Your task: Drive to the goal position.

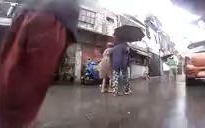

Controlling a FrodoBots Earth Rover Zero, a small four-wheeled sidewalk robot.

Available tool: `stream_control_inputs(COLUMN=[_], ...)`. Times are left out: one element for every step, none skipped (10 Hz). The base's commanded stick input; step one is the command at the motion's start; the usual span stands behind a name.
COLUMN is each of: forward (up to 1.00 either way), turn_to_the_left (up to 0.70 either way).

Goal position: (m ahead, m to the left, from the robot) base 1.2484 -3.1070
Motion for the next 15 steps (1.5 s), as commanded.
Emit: stream_control_inputs(forward=[0.00,0.00,0.00,0.00,0.00,0.00,0.01,0.09,0.69,0.69,0.69,0.69,0.69,0.69,0.69], turn_to_the_left=[-0.22,-0.69,-0.69,0.00,0.00,0.00,0.00,0.00,0.00,0.00,0.00,0.00,0.00,0.00,0.00])
